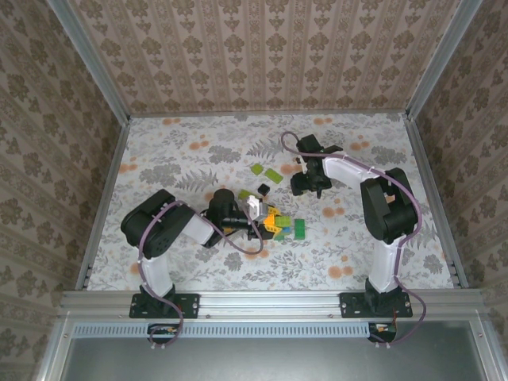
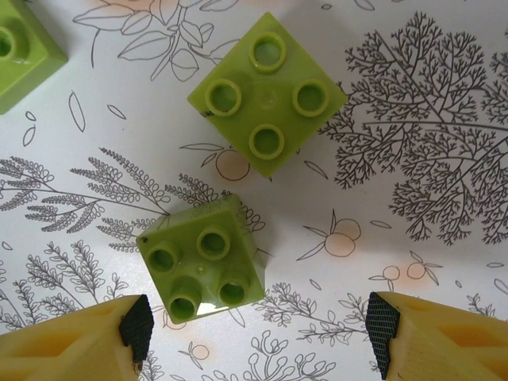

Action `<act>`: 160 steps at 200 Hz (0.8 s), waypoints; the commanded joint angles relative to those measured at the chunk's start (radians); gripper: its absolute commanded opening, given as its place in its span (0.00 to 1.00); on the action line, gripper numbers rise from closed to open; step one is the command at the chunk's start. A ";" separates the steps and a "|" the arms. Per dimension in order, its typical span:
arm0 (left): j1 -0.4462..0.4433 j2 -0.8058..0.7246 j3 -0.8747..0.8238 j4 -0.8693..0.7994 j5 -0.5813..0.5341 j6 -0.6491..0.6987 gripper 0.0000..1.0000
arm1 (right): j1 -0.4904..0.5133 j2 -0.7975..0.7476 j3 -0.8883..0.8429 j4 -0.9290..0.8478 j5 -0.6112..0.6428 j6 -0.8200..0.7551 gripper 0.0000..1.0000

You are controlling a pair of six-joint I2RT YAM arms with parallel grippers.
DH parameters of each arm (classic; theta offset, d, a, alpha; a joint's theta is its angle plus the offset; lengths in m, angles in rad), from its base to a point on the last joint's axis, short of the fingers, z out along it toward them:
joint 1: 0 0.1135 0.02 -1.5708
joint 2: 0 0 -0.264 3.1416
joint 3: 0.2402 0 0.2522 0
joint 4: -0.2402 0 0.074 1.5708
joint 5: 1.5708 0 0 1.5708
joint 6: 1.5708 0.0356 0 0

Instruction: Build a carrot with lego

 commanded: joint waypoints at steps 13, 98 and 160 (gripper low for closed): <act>-0.009 0.014 0.020 0.021 0.036 -0.001 0.43 | -0.008 0.018 0.009 0.024 -0.028 -0.022 0.74; -0.009 -0.008 0.006 -0.014 0.030 0.035 0.34 | -0.018 0.049 0.018 0.045 -0.044 -0.055 0.74; -0.007 -0.019 -0.003 -0.033 0.016 0.048 0.30 | -0.019 0.073 0.042 0.033 -0.072 -0.057 0.63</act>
